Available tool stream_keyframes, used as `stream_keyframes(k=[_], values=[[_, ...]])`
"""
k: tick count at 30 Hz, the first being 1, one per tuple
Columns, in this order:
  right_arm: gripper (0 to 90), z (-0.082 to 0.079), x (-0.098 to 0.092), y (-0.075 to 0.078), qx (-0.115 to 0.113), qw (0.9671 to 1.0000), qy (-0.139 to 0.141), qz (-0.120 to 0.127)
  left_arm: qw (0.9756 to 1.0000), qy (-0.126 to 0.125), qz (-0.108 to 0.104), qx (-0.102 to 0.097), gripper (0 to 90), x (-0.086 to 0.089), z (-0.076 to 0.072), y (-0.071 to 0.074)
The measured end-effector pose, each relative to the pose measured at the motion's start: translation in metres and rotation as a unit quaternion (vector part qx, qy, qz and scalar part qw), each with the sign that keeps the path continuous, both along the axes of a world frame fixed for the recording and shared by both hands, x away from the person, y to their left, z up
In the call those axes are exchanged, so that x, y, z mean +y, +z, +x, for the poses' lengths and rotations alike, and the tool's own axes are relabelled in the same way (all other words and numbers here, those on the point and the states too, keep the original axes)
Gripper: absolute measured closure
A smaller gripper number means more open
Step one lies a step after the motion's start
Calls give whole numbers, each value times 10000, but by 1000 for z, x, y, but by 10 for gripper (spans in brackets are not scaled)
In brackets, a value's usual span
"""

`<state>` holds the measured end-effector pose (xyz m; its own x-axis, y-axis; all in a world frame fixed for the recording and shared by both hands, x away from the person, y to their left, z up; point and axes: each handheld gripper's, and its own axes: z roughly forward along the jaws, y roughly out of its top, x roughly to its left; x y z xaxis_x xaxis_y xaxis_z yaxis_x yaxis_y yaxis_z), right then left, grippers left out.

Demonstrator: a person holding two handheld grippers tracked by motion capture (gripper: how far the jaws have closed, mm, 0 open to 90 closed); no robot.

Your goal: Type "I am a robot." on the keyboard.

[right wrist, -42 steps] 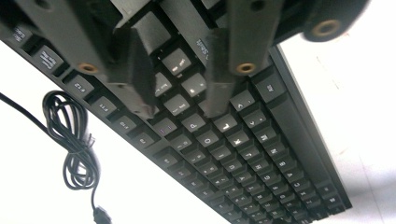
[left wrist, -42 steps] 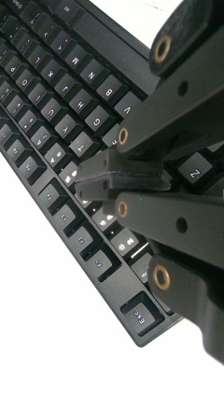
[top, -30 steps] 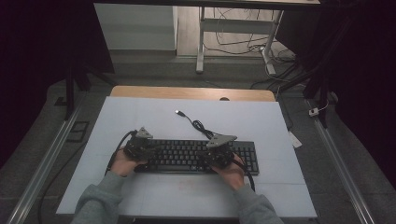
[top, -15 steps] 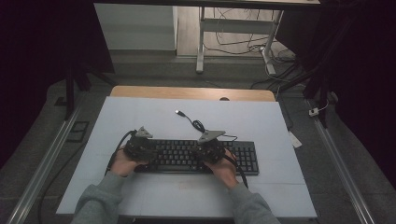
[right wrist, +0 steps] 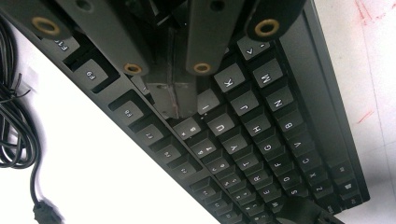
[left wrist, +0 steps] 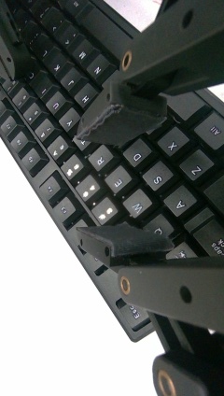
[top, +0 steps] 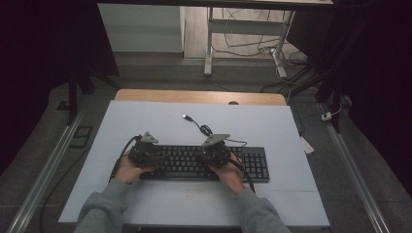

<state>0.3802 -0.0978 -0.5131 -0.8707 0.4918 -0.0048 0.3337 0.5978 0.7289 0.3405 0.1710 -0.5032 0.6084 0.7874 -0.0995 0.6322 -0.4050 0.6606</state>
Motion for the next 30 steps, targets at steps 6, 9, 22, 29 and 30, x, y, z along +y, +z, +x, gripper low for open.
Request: stream_keyframes(k=[6,9,22,29,30], values=[[899,0,0,-1,5,10000,-5,-19,10000,-1,22,-23,455,-1,0,0],[898,-1,-1,1,-43,10000,-5,31,10000,14,19,-16,450,0,0,0],[898,-8,-18,10,-100,9998,-95,168,9999,54,22,-82,434,2,-1,1],[868,-14,-40,10,-43,9994,-193,276,9999,27,50,-92,425,1,-1,1],[843,-15,-43,10,-53,9994,-212,266,9999,27,50,-90,424,1,0,1]])
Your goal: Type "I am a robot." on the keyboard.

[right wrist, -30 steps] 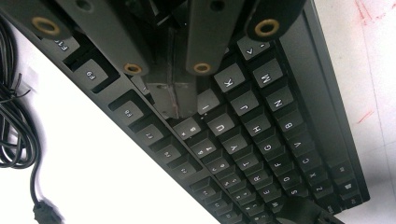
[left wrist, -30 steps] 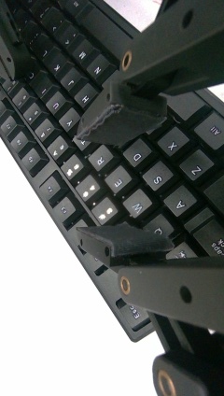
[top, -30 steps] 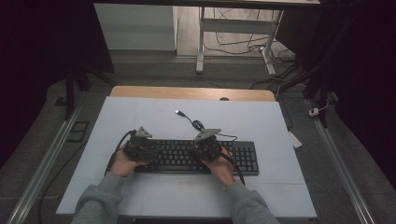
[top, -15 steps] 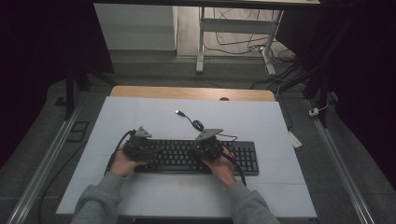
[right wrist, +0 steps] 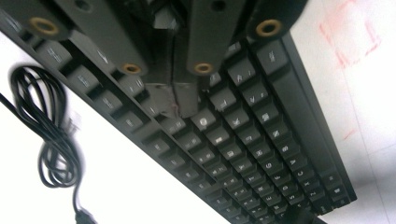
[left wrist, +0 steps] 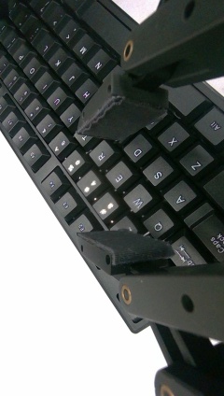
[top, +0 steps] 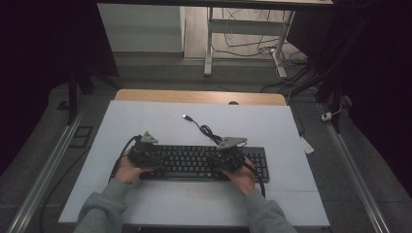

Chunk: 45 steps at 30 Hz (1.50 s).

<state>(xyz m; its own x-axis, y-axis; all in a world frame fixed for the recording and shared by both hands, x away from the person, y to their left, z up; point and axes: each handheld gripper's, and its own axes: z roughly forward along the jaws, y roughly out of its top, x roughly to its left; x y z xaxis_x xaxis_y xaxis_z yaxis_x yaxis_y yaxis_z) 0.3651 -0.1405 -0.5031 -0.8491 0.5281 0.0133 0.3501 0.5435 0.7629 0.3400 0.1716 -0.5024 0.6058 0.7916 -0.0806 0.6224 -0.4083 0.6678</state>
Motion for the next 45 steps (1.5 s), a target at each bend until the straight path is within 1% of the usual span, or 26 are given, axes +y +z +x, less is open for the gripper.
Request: stream_keyframes(k=[4,6,7,9,14,18,23,28,32,36,41,45], values=[[759,-6,-13,0,-50,9999,-89,-47,10000,4,-1,4,421,0,0,0],[718,-8,-19,0,-83,9999,-143,4,10000,7,-5,2,421,0,0,0],[696,-9,-22,1,-106,9998,-179,-24,10000,7,-3,2,420,0,0,0],[659,-11,-27,2,-129,9996,-225,55,10000,4,-1,-1,419,1,0,0],[583,-19,-37,3,-212,9995,-228,59,10000,22,-37,4,419,2,1,0],[552,-26,-46,2,-265,9993,-248,59,10000,31,-38,-6,419,3,1,0],[536,-31,-56,2,-286,9992,-264,112,10000,39,-35,-18,419,1,1,0],[530,-32,-59,1,-285,9992,-266,132,10000,14,-10,-75,428,-1,0,0],[527,-32,-57,0,-298,9993,-237,69,9999,-29,-9,-164,468,-3,-1,1],[527,-32,-56,0,-280,9994,-217,65,9996,-88,-33,-253,518,-8,-2,2],[526,-32,-56,-1,-295,9993,-210,71,9994,-174,-43,-302,612,-15,-2,1],[527,-32,-55,-1,-293,9994,-193,57,9992,-258,-37,-287,724,-21,-1,-1]])
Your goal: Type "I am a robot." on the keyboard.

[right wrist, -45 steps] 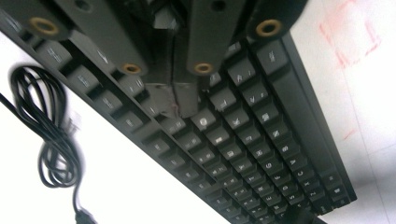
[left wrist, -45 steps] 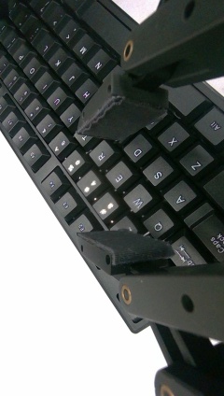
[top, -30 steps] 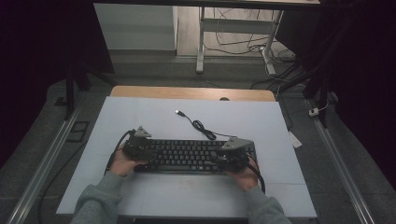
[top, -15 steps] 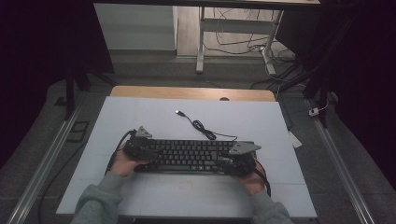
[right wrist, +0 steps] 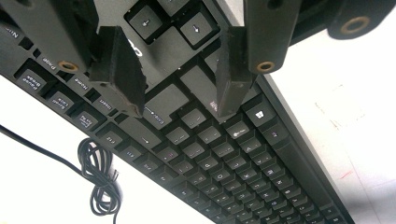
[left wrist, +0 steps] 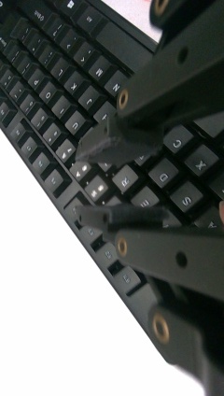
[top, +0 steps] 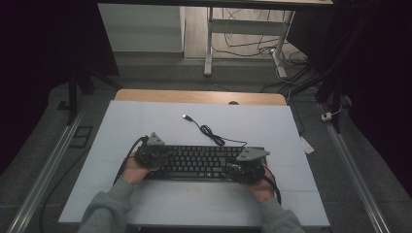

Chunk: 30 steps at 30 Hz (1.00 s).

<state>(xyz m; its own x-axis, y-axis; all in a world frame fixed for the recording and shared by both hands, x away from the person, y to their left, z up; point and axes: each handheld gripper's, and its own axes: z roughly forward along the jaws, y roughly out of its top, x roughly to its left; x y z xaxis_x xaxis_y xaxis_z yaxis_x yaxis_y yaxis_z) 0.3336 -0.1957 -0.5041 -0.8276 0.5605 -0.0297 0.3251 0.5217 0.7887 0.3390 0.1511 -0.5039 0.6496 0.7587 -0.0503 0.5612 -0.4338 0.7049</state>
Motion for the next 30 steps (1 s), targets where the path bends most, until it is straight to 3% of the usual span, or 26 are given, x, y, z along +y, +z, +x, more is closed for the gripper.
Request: stream_keyframes(k=[7,18,30], values=[[527,0,1,0,-3,10000,7,-32,9998,-151,89,108,888,-10,3,-6],[527,1,1,-1,9,10000,24,-60,9997,-169,121,142,891,-20,8,-13],[527,1,2,-2,8,10000,15,-77,9997,-148,92,143,891,-21,8,-14]])
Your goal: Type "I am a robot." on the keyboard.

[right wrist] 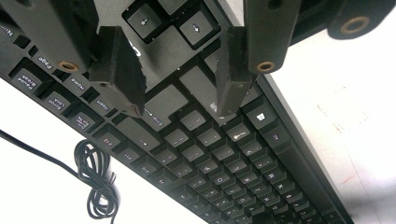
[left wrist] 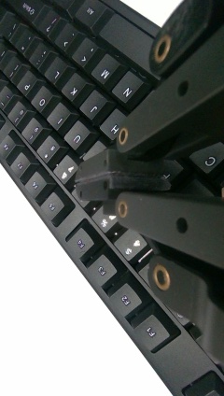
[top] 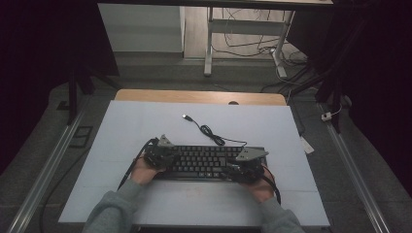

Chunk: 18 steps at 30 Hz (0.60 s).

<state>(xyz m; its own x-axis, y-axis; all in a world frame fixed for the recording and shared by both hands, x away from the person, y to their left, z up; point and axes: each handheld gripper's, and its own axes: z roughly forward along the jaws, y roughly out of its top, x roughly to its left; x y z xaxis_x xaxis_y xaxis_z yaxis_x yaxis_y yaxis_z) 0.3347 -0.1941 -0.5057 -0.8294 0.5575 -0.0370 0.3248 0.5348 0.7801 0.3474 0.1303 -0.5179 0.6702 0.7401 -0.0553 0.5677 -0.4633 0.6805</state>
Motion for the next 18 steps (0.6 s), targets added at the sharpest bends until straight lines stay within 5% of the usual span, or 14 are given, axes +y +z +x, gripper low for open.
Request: stream_keyframes(k=[12,18], values=[[527,0,0,0,-3,10000,-6,-12,10000,-30,47,2,892,-2,-1,-1],[527,0,-1,1,-8,10000,-9,37,9998,61,-128,-156,891,7,-5,9]])
